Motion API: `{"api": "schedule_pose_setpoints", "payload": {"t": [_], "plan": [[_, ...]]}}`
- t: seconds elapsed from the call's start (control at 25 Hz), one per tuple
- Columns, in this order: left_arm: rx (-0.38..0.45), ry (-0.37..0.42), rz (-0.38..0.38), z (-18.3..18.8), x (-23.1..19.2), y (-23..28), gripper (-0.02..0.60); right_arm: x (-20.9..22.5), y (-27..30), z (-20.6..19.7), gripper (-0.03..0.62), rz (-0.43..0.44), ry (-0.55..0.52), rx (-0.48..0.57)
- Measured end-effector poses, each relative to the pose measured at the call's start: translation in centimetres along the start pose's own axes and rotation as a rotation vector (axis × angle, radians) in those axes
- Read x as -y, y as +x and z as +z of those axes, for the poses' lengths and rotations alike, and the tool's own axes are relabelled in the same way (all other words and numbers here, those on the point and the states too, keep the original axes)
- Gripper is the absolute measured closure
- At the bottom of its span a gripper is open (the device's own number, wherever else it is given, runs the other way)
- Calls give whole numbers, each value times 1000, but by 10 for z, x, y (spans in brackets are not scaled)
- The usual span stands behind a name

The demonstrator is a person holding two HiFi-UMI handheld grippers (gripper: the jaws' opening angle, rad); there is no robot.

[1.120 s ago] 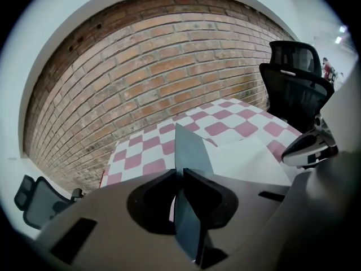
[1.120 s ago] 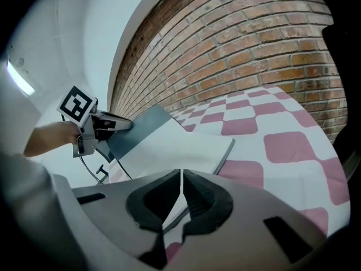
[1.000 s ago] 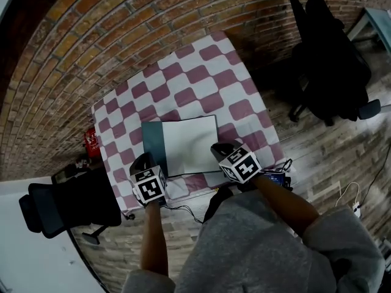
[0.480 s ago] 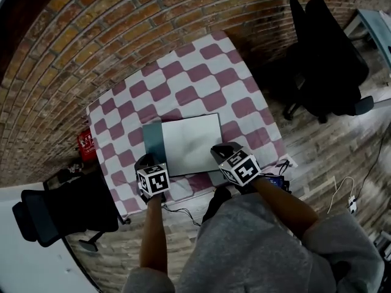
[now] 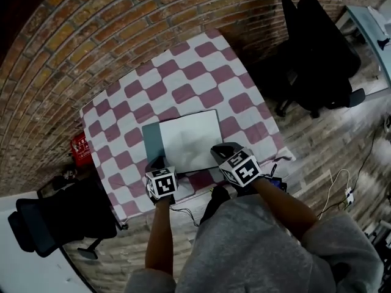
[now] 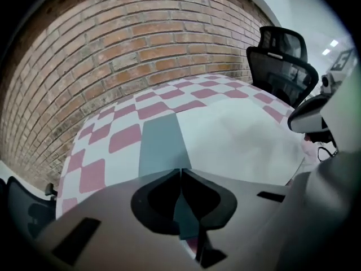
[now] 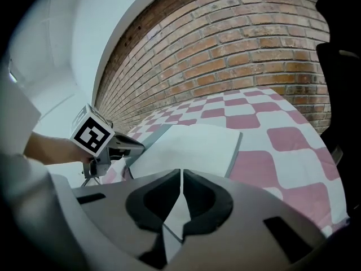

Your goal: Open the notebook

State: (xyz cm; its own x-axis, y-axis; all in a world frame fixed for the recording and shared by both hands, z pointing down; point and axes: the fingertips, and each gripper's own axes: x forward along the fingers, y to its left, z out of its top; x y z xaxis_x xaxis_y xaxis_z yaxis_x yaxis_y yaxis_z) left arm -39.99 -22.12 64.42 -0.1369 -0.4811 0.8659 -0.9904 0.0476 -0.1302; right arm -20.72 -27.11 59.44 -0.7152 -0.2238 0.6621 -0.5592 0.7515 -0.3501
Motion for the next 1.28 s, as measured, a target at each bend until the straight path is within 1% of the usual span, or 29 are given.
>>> {"api": "schedule_pose_setpoints", "payload": {"t": [0.12,0.36,0.48,0.68,0.84,0.96,1.08,1.28], "plan": [[41,-8,-22,1,1,1,560,-1,-1,-3,565,-20,3,3],[72,49,-28,3,1,-4,560,-4,-11,-5,565,-60,2,24],[102,53,-57,8,5,-13,558,-5,-22,-1,565,-79,-7,54],[195,91,-144,23,29,-43,558,-5,-52,11,566,-129,-29,120],[303,95,-218,44,51,-80,558,0,-86,25,566,-186,-42,195],[393,99,-251,58,60,-115,558,3,-116,35,566,-234,-52,261],[474,86,-282,68,64,-149,558,4,-148,47,566,-285,-72,326],[569,86,-323,72,73,-204,558,-11,-206,70,566,-331,-109,447]]}}
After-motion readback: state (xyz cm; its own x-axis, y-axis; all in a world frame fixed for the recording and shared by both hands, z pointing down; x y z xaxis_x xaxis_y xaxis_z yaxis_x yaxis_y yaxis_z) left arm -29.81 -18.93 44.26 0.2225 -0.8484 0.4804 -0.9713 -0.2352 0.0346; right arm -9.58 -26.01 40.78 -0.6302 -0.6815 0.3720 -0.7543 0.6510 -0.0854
